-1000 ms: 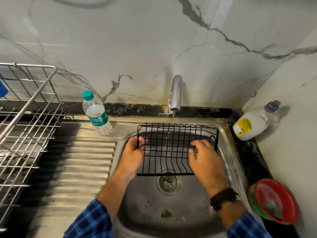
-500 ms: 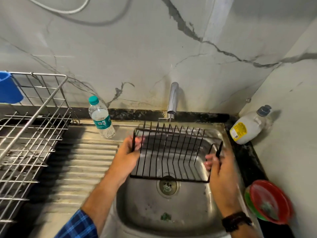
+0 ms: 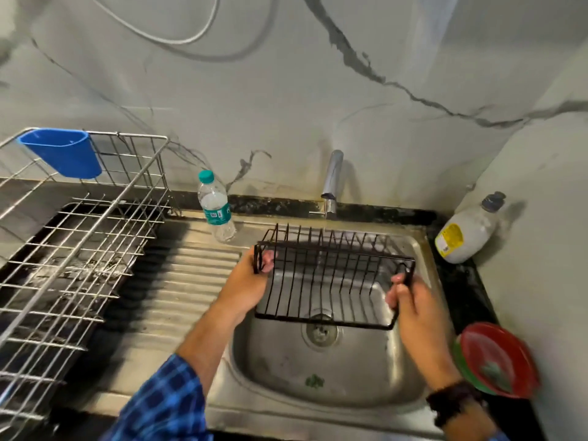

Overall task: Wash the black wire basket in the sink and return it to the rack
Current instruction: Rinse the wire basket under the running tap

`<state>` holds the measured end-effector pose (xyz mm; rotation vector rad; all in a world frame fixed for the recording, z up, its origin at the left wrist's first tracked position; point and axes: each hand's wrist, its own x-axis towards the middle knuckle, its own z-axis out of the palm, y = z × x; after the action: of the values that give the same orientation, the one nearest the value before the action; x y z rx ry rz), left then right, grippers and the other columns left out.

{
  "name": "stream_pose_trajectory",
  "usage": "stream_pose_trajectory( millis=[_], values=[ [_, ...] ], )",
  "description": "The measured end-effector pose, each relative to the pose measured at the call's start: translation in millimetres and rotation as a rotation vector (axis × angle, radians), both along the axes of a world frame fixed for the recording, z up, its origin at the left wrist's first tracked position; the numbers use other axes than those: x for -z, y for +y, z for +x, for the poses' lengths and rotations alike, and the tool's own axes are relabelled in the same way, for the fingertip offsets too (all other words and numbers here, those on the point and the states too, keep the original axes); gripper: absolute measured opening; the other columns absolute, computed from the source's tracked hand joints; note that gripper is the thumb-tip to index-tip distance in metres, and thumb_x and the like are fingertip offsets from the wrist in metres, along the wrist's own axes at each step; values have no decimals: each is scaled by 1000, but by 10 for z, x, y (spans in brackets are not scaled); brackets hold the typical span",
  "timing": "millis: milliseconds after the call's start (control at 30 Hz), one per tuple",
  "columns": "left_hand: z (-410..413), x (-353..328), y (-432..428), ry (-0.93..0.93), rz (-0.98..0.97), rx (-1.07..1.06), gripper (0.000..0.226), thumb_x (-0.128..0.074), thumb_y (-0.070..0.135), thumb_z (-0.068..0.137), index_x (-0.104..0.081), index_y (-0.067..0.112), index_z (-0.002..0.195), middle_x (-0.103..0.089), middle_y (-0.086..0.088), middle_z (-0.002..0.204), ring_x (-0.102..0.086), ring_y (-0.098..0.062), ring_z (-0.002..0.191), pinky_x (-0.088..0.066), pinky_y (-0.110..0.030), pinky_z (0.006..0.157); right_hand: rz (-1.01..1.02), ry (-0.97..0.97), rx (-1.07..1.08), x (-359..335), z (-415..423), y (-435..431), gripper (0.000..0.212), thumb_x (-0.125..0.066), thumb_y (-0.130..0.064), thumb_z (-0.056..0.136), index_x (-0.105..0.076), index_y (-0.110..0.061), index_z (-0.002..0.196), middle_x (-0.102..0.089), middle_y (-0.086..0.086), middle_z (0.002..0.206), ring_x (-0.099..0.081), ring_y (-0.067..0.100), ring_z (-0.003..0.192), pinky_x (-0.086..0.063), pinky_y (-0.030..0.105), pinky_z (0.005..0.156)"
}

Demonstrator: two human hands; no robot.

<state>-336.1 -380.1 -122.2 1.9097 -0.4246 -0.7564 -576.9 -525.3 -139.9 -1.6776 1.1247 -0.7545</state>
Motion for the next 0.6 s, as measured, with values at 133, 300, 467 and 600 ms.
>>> stream_pose_trajectory(
  millis=[133,300,467,600],
  values=[
    [-10,-104,-1,17,-58,-7,38,-46,2,97,-62,36,104,-69,16,116,-60,-10,119,-45,-45,106,-47,-25,-11,-68,-28,-31,21,-43,-16,106,-60,-26,102,-66,-5,81,-64,3,78,-51,15,74],
    [-85,-137,91,17,2,-62,28,-43,8,98,-61,31,95,-68,10,107,-64,-23,104,-49,-44,83,-28,-1,-73,6,-99,38,26,-43,-17,106,-60,-33,95,-66,-6,73,-63,15,73,-55,24,72],
    [-96,-176,155,-49,-120,-91,36,-48,0,97,-51,32,113,-66,5,109,-62,-11,102,-51,-43,94,-107,4,-26,-73,-68,124,19,-44,-19,105,-58,-29,96,-65,-8,88,-65,2,85,-51,16,73],
    [-112,-108,239,17,-55,-25,29,-55,2,96,-44,22,114,-62,4,111,-61,-13,105,-53,-37,86,-31,3,-6,-46,-17,159,23,-40,-22,107,-59,-30,97,-69,-2,84,-71,12,88,-57,33,81]
  ],
)
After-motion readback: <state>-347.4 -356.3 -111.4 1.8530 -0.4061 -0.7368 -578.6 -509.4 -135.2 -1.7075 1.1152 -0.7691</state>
